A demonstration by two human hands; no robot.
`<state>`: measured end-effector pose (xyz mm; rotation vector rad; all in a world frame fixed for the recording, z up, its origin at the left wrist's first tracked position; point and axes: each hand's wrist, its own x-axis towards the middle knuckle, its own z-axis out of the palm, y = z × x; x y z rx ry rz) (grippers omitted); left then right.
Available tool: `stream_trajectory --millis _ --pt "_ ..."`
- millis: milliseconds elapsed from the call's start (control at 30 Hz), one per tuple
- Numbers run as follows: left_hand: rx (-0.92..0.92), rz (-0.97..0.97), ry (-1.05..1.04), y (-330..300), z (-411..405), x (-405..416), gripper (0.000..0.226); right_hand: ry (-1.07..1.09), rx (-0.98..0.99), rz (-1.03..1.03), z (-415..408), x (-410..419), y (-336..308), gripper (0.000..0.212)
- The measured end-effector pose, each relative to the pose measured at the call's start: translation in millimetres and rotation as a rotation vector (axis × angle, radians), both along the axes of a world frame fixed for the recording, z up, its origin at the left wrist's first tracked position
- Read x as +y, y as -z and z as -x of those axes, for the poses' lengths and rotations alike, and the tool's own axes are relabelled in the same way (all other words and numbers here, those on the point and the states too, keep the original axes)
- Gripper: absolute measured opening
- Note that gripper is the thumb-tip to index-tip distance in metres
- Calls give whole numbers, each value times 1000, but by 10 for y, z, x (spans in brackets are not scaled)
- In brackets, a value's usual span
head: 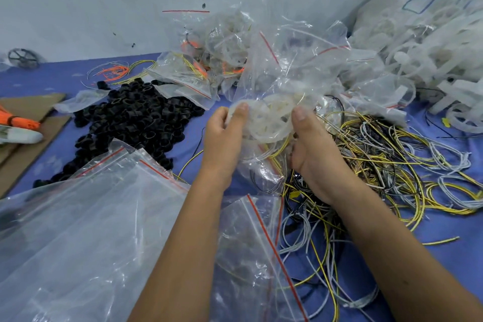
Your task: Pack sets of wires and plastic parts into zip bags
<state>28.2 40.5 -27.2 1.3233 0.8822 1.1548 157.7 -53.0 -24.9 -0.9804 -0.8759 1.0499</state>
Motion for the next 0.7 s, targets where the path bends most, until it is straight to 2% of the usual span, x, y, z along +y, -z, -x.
stream_trajectory --millis 100,267,333,400,467,600,700 --pt "46 15 51 3 7 -20 62 -14 40 -34 -8 -21 -31 68" --pt "139 63 218 -74 67 -101 85 274 82 67 -89 -16 -27 46" --pt "179 108 268 -115 94 -132 86 346 13 152 -143 -17 -41 46" --pt "153 165 321 -139 97 -170 75 346 -71 185 -173 -24 -42 46" --pt "50 247 335 -171 81 -205 64 289 -110 215 -165 -22 -30 44" --pt "-40 378 336 -197 131 -168 69 294 -171 253 -140 -39 -24 30" --pt "5 395 388 -155 201 -115 33 360 -262 209 -145 -76 -35 24"
